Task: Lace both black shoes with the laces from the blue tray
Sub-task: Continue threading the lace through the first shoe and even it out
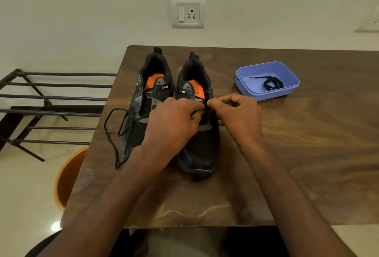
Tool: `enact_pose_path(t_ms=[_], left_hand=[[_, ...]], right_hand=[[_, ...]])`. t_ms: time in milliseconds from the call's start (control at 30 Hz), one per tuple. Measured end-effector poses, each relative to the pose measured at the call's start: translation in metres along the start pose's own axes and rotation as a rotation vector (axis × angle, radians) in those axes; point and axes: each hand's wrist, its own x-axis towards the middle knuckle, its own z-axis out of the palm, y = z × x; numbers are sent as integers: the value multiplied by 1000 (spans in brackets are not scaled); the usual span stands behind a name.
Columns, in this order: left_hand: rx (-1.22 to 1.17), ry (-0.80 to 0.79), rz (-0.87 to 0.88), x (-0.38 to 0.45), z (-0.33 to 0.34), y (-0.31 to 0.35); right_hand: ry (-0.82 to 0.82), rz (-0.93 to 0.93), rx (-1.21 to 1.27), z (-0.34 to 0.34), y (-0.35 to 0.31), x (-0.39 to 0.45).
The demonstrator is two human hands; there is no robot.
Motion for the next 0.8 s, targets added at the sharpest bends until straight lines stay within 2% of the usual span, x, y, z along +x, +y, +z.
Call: enact_pose_path(t_ms=[200, 400, 633, 700, 800], left_hand=[[-183, -107, -38, 8, -8, -15], [-70, -170, -13, 13, -11, -20], [-382, -170, -152, 11, -3, -23], [-329, -152, -156, 10, -2, -17], [-127, -56, -166, 5, 1, -4]], right_hand=[[21, 45, 14, 6, -1, -3], [32, 58, 19, 7, -3, -6], [31, 79, 35, 8, -7, -9], [4, 99, 58, 6, -9, -10], [-37, 138, 125, 3, -9, -12]])
